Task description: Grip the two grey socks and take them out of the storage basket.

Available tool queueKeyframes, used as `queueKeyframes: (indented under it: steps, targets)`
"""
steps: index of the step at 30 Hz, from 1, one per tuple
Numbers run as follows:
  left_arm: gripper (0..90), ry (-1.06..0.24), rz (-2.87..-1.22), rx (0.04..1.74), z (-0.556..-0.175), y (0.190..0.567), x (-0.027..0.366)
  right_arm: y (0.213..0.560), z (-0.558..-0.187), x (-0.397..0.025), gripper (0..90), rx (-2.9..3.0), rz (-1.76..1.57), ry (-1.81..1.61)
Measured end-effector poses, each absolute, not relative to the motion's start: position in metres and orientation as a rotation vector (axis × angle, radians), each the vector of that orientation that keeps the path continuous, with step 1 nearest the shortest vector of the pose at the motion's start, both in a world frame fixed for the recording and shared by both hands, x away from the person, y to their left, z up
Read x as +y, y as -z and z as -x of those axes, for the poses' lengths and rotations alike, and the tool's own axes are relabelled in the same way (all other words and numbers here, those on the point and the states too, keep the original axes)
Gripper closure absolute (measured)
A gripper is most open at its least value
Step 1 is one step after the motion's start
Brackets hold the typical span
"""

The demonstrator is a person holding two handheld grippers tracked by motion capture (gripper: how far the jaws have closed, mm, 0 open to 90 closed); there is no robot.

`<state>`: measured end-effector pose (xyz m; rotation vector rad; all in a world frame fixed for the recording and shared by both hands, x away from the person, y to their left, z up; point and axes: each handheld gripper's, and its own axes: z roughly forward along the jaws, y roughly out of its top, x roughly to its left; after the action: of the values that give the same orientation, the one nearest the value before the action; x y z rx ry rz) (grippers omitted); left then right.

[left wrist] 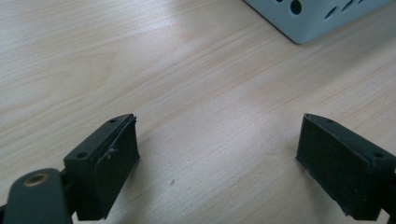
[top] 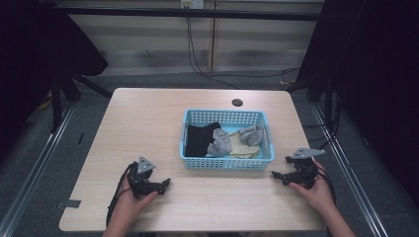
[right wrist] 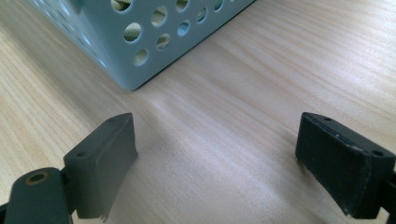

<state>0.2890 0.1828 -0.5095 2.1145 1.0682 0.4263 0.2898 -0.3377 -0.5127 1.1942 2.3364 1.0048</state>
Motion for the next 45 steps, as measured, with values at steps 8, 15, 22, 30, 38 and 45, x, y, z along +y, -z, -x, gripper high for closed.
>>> queueKeyframes:
  steps: [8, 15, 22, 30, 38, 45]
  targets:
    - [12.0, -0.424, -2.113, 1.072, -0.289, 0.510, 0.183, 0.512, -0.290, -0.337, 12.9, 2.331, -1.211, -0.997]
    - [12.0, -0.425, -2.114, 1.069, -0.289, 0.509, 0.183, 0.502, -0.296, -0.334, 17.7, 2.419, -1.265, -0.933]
    - [12.0, -0.424, -2.114, 1.069, -0.289, 0.509, 0.183, 0.477, -0.304, -0.330, 19.8, 2.569, -1.280, -0.815]
    - [12.0, -0.424, -2.115, 1.070, -0.289, 0.509, 0.183, 0.451, -0.314, -0.322, 24.1, 2.751, -1.229, -0.594]
    - [12.0, -0.427, -2.115, 1.069, -0.289, 0.509, 0.183, 0.410, -0.328, -0.311, 24.4, 2.749, -1.156, -0.587]
    - [12.0, -0.425, -2.118, 1.071, -0.289, 0.509, 0.183, 0.370, -0.344, -0.280, 24.2, 2.763, -1.070, -0.579]
